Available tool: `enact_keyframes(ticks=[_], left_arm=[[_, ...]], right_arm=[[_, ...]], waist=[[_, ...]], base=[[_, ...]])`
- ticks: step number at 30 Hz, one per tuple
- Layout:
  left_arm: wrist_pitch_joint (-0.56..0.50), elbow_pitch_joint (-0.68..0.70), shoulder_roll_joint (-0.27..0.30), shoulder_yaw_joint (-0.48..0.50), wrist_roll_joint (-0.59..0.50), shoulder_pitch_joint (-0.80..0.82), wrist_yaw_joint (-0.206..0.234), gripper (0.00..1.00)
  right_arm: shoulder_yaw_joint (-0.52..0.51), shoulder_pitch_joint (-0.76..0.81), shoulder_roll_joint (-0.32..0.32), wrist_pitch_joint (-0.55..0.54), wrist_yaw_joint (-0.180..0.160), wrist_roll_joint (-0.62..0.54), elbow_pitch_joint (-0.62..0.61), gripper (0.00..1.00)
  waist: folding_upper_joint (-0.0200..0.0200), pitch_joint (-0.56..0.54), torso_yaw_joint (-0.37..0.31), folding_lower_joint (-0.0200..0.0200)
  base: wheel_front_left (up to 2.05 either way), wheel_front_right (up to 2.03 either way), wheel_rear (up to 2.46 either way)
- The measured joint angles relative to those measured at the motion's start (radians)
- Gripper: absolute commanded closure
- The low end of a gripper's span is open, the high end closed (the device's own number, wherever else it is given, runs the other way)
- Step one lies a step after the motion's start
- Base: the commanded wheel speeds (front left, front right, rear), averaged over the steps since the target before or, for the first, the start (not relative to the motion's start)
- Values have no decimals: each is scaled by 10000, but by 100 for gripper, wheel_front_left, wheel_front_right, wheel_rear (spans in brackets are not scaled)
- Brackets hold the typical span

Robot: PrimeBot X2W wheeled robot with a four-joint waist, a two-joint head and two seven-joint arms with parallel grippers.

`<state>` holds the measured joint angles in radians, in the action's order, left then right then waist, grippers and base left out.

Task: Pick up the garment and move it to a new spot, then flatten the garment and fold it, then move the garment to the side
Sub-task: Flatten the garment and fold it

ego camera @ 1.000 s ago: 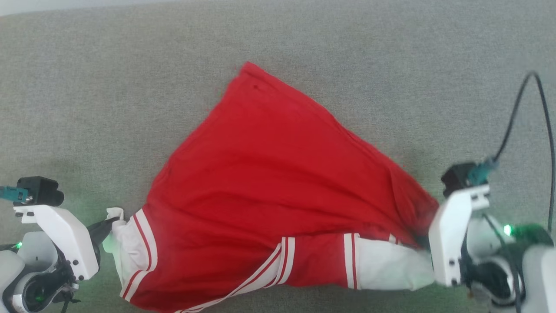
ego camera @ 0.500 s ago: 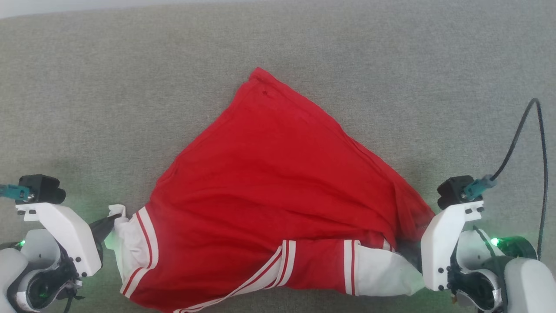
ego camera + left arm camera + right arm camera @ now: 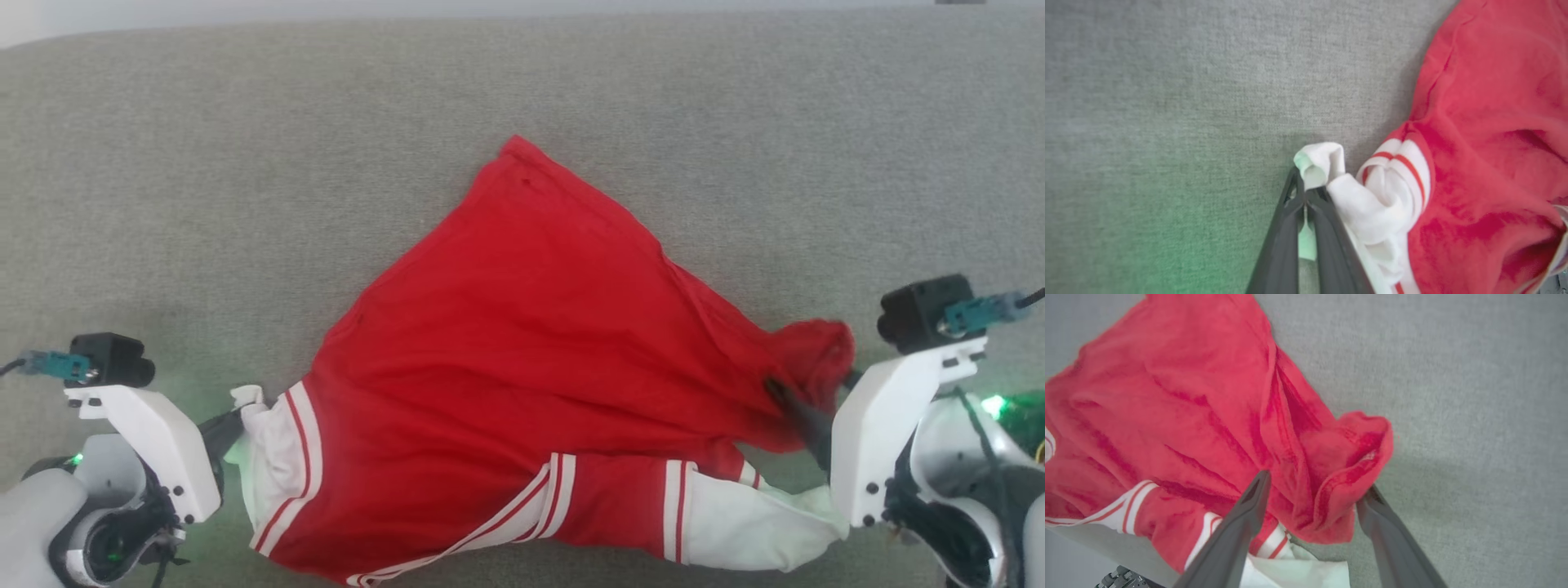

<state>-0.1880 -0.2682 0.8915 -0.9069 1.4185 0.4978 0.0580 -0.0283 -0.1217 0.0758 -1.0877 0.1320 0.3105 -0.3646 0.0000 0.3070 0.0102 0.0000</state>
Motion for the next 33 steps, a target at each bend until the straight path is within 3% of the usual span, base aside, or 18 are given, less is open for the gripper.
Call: enact_keyframes(ticks=[8, 15, 22, 33], left_arm=[[-46, -42, -316, -132, -79, 51, -69, 100], [-102, -169, -663, -203, -178, 326, -236, 100], [-165, -389, -1091, -295, -393, 731, -495, 100], [-288, -1097, -2027, -489, -671, 1532, -1118, 100]], right_arm=[[389, -955, 151, -222, -2, -58, -387, 0], [915, -2517, 345, -27, -2, -176, 529, 0], [1335, -4409, 535, 428, -2, 42, 2869, 0], [2370, -7522, 1139, 1361, -4, 207, 7632, 0]], waist=[[0, -78, 421, 0], [0, 26, 940, 0], [0, 230, 1431, 0], [0, 749, 2563, 0]], base=[[0, 0, 0], [0, 0, 0], [0, 0, 0], [0, 0, 0]])
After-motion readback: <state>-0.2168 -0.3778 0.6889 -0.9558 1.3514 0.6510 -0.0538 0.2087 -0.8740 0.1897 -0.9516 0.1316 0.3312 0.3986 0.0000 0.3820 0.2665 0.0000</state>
